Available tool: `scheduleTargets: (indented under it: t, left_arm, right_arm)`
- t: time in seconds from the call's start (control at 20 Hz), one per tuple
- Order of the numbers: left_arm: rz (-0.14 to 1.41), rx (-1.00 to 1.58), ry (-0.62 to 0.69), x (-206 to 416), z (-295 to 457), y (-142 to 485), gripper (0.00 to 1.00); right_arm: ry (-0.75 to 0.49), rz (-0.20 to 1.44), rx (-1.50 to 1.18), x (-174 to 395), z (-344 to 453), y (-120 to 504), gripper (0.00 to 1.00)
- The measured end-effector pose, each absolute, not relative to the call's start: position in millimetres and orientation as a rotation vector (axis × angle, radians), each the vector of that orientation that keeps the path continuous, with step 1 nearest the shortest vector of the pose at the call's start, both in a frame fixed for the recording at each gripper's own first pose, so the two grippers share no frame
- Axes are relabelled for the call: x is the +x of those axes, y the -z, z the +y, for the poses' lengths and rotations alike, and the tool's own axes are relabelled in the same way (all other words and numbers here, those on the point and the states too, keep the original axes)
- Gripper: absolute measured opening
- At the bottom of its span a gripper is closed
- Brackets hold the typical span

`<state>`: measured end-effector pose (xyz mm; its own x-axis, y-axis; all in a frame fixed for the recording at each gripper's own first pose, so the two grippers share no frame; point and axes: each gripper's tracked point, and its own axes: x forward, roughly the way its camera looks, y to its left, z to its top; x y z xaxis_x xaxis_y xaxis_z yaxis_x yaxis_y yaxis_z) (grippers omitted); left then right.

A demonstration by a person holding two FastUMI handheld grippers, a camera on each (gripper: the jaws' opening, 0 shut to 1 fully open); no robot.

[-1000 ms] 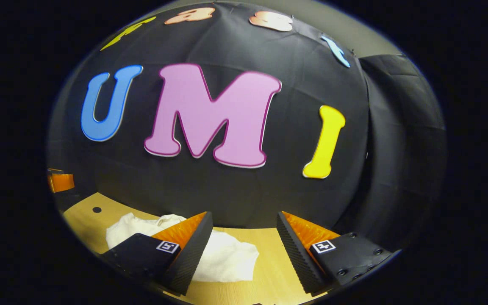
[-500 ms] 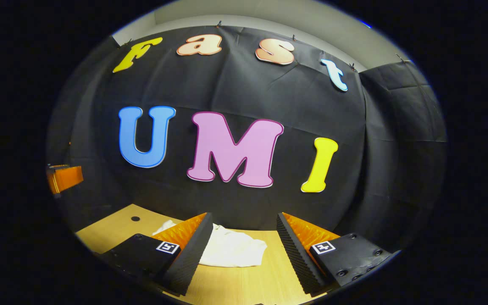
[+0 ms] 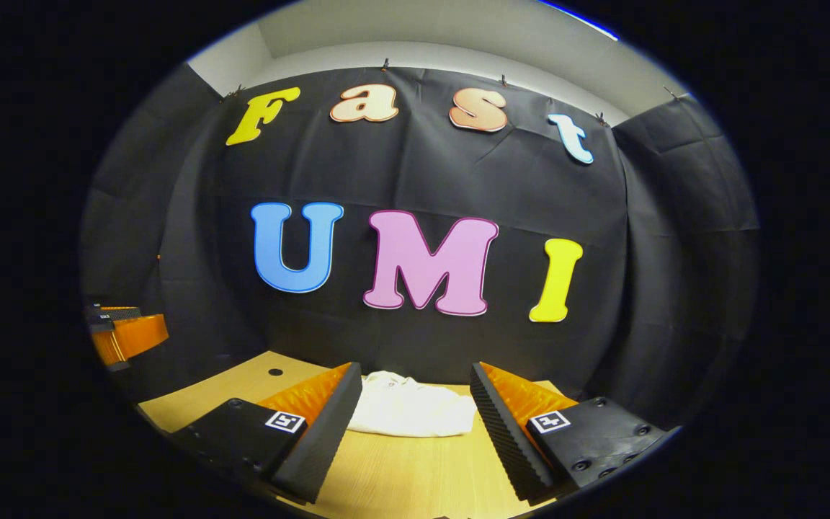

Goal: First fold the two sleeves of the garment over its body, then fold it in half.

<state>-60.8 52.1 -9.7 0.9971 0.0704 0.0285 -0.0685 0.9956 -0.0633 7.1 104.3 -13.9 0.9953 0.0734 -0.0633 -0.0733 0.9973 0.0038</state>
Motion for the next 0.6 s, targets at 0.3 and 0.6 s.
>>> scheduleTargets:
  t: [0.3, 0.6]
  left_arm:
    - [-0.057, 0.015, -0.097, -69, 65, -4, 0.95]
    - [-0.058, 0.043, -0.091, -77, 63, -6, 0.95]
  right_arm:
    - [-0.119, 0.121, -0.006, 7, 122, 27, 0.96]
    - [-0.154, 0.095, -0.006, 8, 138, 18, 0.97]
